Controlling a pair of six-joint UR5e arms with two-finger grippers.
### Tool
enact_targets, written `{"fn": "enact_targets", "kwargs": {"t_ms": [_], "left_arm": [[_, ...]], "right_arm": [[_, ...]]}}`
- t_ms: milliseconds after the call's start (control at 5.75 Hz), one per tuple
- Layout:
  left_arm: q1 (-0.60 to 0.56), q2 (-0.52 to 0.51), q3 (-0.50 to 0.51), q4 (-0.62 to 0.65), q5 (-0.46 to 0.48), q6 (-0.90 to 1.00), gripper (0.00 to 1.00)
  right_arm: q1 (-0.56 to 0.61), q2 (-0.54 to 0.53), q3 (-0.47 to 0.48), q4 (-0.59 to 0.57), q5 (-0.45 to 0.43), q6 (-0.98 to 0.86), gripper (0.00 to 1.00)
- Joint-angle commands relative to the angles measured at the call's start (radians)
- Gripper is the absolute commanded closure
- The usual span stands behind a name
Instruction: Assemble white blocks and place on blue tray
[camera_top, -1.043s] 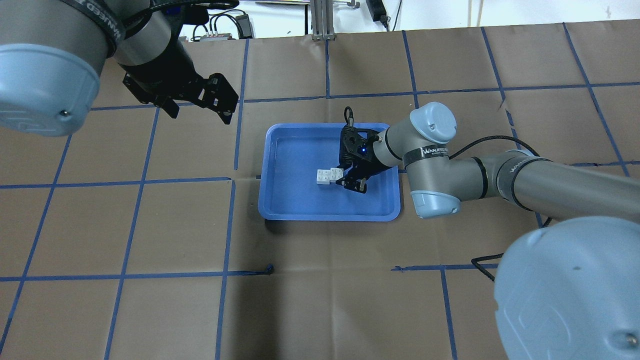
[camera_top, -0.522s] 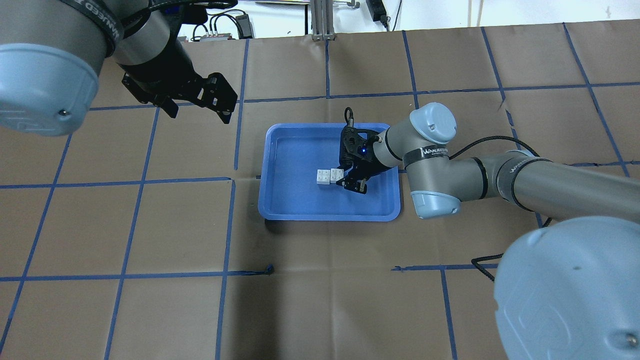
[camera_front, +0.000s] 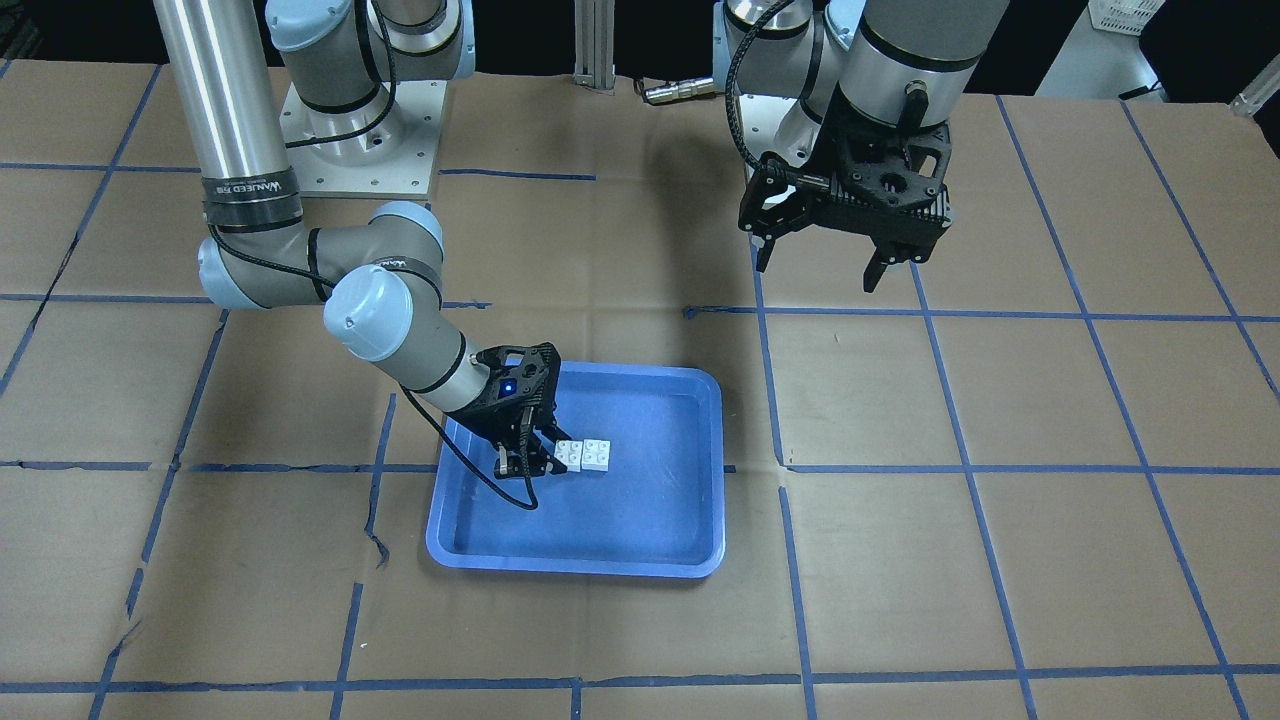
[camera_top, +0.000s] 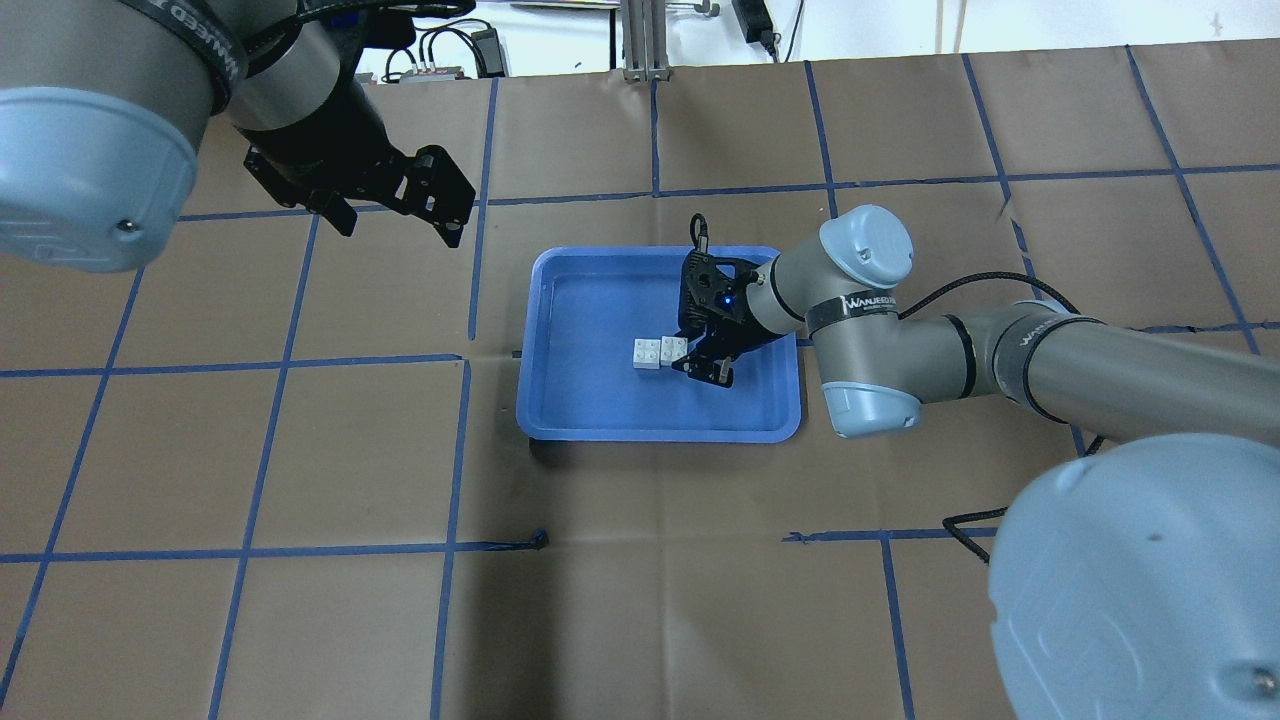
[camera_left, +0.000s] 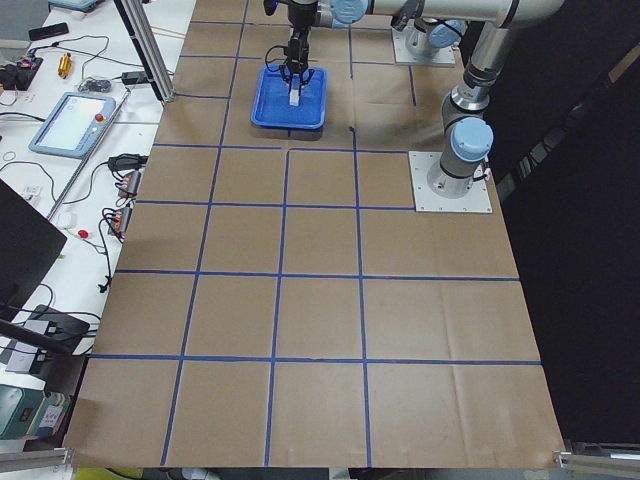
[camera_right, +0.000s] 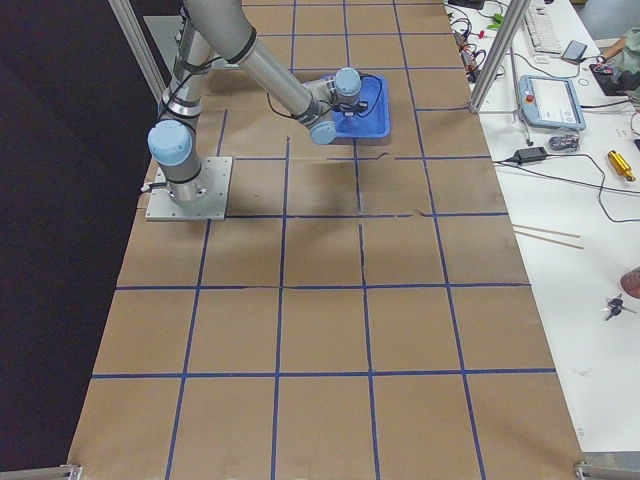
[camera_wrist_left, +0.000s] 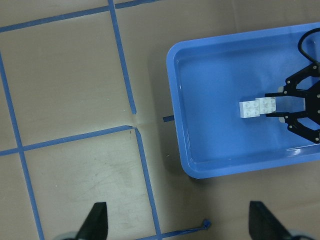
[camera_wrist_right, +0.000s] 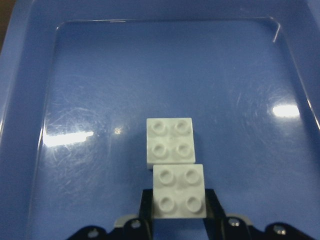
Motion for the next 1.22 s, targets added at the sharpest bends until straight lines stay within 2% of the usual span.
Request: {"fn": "enact_targets", "kwargs": {"t_ms": [0, 1043], "left_arm": [[0.001, 0.000, -0.002, 0.000, 0.000, 0.000, 0.01], [0.001, 0.000, 0.000, 0.000, 0.000, 0.000, 0.01]], "right_arm": [[0.004, 0.000, 0.000, -0.001, 0.000, 0.000, 0.86], [0.009, 0.000, 0.000, 0.004, -0.002, 0.028, 0.86]]}}
